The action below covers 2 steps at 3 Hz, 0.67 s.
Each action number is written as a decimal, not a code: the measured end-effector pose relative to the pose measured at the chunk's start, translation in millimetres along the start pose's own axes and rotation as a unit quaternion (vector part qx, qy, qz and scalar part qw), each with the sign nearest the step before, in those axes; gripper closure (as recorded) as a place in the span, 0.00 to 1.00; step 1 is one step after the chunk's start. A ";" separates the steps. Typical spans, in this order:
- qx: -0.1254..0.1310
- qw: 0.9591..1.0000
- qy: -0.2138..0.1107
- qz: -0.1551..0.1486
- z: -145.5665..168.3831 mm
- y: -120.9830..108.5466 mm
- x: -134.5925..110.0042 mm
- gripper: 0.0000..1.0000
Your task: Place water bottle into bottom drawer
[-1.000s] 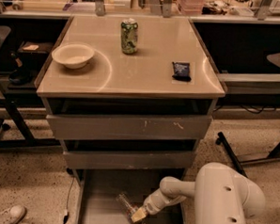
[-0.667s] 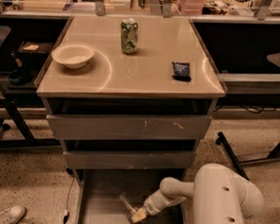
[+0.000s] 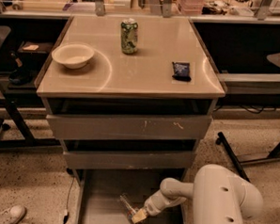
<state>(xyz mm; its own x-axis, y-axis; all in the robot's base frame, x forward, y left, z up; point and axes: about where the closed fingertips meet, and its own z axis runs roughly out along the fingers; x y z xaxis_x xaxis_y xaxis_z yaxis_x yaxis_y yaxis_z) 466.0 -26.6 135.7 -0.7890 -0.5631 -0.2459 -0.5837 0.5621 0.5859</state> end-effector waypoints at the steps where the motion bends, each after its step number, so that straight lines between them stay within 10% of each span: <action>1: 0.000 1.000 0.000 0.000 0.1 0.0 0.0 0.58; 2: 0.000 1.000 0.000 0.000 0.1 0.0 0.0 0.36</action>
Offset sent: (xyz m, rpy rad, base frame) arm 0.0000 0.0000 0.0000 0.0000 0.0000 0.0000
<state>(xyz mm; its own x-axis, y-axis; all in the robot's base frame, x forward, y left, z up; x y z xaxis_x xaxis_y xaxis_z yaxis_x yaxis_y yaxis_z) 466.0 -26.6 135.7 -0.7890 -0.5631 -0.2458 -0.5837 0.5621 0.5859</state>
